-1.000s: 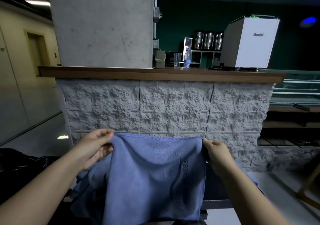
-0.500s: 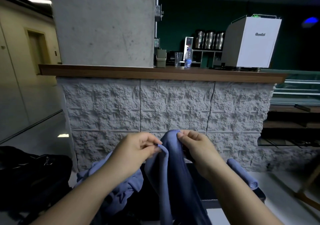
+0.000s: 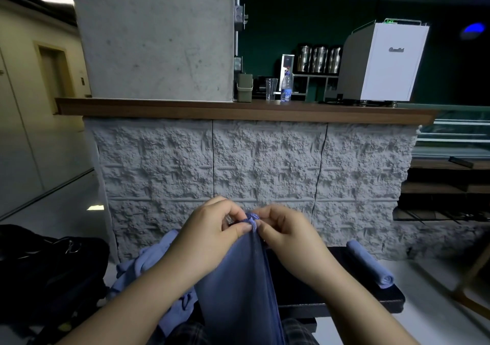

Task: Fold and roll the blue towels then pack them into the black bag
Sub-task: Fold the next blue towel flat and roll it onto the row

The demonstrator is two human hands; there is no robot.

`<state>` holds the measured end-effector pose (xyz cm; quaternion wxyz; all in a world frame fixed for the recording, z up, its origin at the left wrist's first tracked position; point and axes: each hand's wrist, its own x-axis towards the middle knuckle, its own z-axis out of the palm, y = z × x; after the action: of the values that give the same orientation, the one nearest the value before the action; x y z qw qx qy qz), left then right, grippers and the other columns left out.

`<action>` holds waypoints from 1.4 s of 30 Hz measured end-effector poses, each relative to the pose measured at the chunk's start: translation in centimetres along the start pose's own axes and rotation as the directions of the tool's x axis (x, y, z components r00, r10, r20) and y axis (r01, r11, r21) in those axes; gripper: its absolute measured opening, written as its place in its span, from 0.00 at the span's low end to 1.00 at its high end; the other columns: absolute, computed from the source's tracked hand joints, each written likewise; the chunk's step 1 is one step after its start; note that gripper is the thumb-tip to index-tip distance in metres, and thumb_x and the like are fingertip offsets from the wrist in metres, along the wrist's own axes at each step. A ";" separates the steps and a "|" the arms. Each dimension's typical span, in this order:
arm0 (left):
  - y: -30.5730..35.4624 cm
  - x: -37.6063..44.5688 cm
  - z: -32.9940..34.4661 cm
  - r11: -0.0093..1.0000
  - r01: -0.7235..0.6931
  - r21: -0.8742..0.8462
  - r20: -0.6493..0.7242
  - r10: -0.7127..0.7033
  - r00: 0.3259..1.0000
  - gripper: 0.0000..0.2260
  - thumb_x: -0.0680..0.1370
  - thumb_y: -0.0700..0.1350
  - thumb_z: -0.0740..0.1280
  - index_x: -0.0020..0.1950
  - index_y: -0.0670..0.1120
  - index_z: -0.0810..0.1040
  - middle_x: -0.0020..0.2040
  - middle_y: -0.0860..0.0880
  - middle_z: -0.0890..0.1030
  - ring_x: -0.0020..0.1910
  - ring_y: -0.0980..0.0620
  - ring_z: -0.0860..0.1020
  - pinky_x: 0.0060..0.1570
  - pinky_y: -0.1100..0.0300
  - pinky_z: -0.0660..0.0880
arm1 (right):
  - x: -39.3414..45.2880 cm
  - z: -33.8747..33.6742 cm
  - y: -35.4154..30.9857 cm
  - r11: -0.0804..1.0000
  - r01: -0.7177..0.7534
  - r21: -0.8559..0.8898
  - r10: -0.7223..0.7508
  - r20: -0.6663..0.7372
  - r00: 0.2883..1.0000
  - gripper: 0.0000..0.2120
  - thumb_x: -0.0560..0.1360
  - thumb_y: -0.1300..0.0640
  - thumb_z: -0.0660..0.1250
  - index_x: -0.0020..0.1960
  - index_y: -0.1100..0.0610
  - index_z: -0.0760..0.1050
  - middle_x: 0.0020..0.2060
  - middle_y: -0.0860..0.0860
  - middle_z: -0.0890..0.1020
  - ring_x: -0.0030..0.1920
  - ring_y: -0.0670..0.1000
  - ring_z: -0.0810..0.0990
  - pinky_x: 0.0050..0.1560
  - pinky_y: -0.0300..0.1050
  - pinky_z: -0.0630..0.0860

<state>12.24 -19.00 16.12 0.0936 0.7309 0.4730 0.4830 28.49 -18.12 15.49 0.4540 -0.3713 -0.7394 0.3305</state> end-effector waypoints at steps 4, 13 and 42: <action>-0.2 -0.1 0.4 0.995 0.097 -0.035 0.045 -0.096 0.994 0.08 0.70 0.43 0.74 0.36 0.52 0.76 0.34 0.65 0.75 0.28 0.59 0.70 0.32 0.57 0.76 | -0.1 -0.3 0.2 0.999 0.019 -0.049 -0.018 0.017 1.000 0.07 0.74 0.53 0.65 0.48 0.53 0.79 0.44 0.47 0.85 0.47 0.47 0.83 0.52 0.51 0.78; -0.6 0.1 0.2 0.993 0.023 0.113 0.064 -0.030 0.998 0.11 0.70 0.49 0.73 0.35 0.57 0.71 0.36 0.56 0.78 0.38 0.62 0.74 0.36 0.72 0.68 | 0.1 -0.4 0.7 0.998 0.015 0.056 -0.016 0.022 1.000 0.02 0.75 0.60 0.69 0.46 0.56 0.80 0.40 0.48 0.86 0.41 0.42 0.82 0.44 0.39 0.77; -4.6 0.6 -1.8 0.933 -0.202 0.298 0.172 0.155 0.973 0.11 0.73 0.40 0.70 0.53 0.46 0.75 0.45 0.62 0.67 0.45 0.68 0.69 0.49 0.78 0.62 | 1.2 -4.5 6.9 0.986 -0.102 -0.135 0.051 -0.341 0.939 0.11 0.77 0.59 0.65 0.36 0.52 0.73 0.32 0.47 0.73 0.34 0.44 0.69 0.37 0.39 0.66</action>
<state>8.13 -16.58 14.68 -0.0339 0.8096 0.4671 0.3538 33.92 -12.91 12.01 0.5310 -0.4841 -0.6589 0.2227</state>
